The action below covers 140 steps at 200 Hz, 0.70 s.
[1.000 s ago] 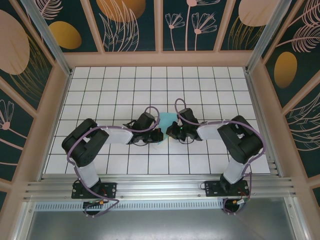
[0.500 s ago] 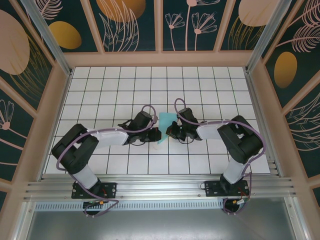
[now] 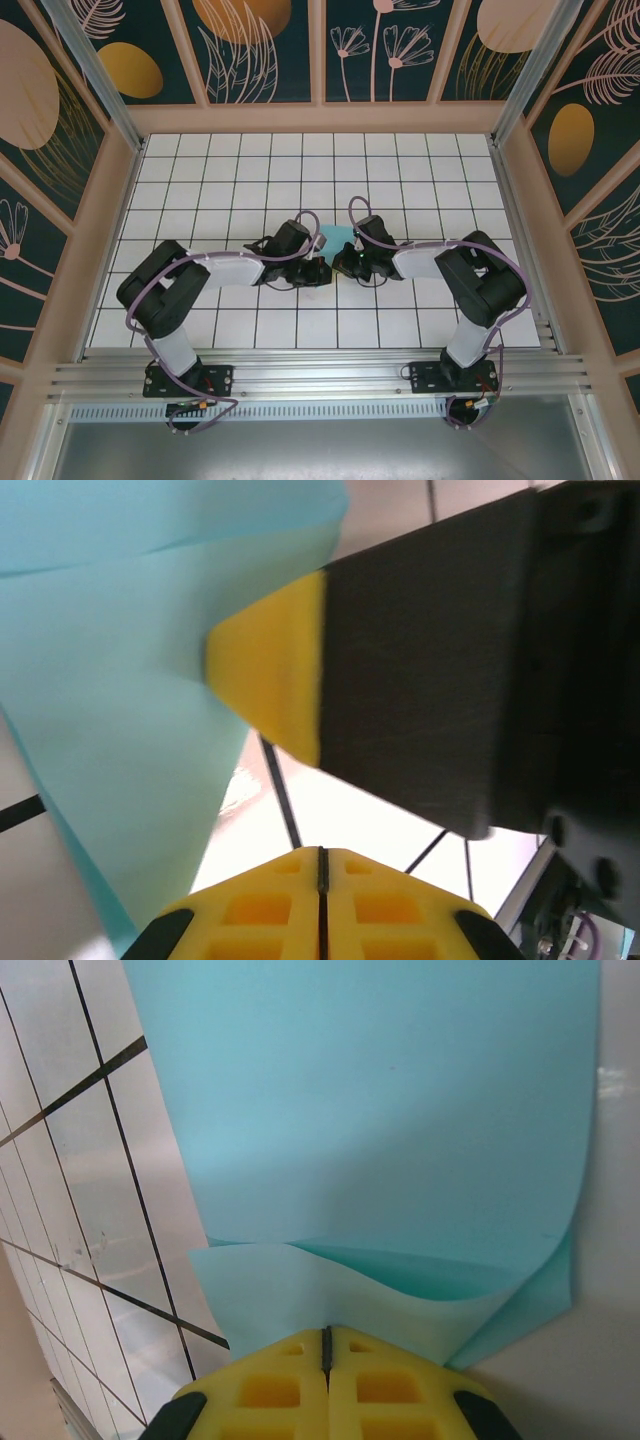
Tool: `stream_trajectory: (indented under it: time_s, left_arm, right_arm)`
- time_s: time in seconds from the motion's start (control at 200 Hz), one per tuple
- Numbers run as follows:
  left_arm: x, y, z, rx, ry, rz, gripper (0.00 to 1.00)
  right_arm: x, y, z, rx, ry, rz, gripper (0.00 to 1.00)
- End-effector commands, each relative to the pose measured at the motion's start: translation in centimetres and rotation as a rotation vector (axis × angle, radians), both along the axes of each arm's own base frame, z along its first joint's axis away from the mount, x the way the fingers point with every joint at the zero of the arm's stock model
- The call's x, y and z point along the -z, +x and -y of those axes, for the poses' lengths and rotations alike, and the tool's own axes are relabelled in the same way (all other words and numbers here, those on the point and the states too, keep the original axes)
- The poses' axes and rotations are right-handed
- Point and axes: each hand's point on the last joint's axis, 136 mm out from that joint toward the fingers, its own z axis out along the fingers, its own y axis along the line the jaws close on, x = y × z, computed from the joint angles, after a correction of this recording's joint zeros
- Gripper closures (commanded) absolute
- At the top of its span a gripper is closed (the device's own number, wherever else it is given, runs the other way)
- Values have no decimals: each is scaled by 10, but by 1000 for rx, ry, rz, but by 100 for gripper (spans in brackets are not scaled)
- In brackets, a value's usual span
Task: Fold a paper plane with a square sheet of paper (pick it up from the middle)
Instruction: Third fold the triangle at the center of the table.
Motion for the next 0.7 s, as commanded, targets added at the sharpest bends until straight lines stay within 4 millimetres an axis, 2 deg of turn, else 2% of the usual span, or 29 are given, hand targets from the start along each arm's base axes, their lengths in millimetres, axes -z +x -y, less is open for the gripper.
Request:
stream_trajectory:
  time_s: [0.0,0.12,0.32,0.535,0.696]
  left_arm:
    - [4,3,0,13,30,5,89]
    - [6,9,2,-1,39,16,89]
    - [18,16,-7,-31,112,33,89]
    - [33,7,-16,-20,146,11,90]
    - [48,5,-34,-25,244,31,90]
  right_arm:
    - [36,-11,22,42,-135,-76,93]
    - [37,-11,22,40,-136,-77,93]
    - [37,-12,21,35,-140,-77,93]
    - [38,-13,23,37,-145,-80,93]
    - [38,-14,25,39,-150,-80,93]
